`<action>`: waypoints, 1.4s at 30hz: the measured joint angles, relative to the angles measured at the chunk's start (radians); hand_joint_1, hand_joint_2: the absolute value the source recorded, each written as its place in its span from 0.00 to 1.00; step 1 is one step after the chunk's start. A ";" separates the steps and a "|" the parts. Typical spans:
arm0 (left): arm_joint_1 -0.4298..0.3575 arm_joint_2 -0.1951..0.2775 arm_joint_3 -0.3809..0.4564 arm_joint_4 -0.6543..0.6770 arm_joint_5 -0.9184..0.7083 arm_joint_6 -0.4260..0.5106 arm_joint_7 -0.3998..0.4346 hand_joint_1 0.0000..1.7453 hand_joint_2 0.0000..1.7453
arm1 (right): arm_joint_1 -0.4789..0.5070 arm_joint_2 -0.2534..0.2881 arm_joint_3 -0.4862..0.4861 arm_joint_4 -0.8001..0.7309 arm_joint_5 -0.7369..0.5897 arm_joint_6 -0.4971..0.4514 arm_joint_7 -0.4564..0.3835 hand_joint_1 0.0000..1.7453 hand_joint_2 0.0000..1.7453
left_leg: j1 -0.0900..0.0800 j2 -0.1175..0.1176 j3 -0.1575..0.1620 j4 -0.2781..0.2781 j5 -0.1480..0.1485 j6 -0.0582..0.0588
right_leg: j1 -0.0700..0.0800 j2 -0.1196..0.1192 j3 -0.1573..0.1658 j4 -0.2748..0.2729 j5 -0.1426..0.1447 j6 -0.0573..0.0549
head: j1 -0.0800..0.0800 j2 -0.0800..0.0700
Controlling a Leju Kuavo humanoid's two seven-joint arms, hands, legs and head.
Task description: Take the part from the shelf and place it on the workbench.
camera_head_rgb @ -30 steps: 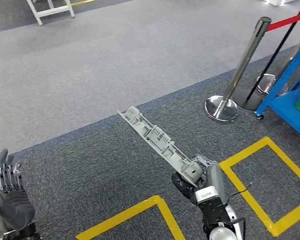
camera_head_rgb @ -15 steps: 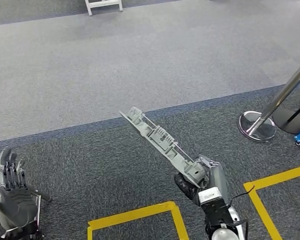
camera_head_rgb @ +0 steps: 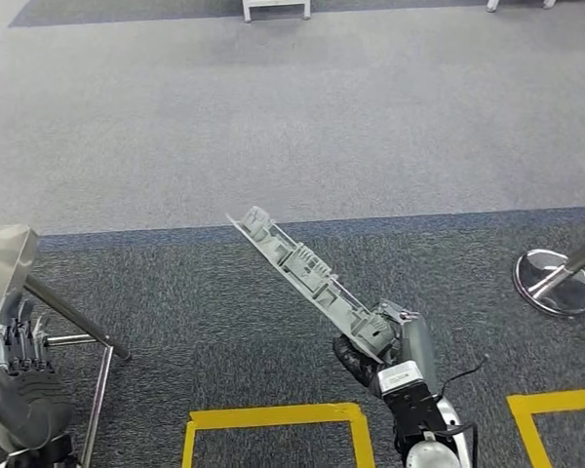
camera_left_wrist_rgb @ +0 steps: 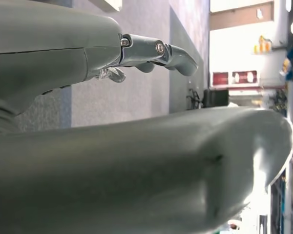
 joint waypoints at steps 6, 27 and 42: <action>0.005 -0.006 0.008 -0.008 0.011 -0.008 -0.002 0.00 0.00 | -0.003 -0.001 0.011 0.015 0.006 -0.001 0.006 1.00 1.00 | 0.010 -0.078 0.011 -0.018 0.006 0.033 | -0.010 0.109 -0.085 0.186 -0.101 0.017 | 0.013 0.000; 0.010 -0.006 0.018 -0.011 0.010 0.002 -0.001 0.00 0.00 | -0.007 -0.001 0.019 0.034 0.007 -0.006 0.015 1.00 1.00 | 0.017 -0.043 -0.041 0.099 -0.019 -0.020 | -0.006 0.036 -0.007 -0.005 0.012 -0.023 | 0.000 0.000; 0.008 -0.009 0.018 -0.019 -0.049 0.019 -0.005 0.00 0.00 | -0.010 -0.004 0.030 0.034 0.004 -0.017 0.030 1.00 1.00 | 0.011 -0.132 0.020 -0.018 -0.003 0.034 | -0.006 0.122 -0.153 0.264 -0.084 0.016 | 0.019 0.000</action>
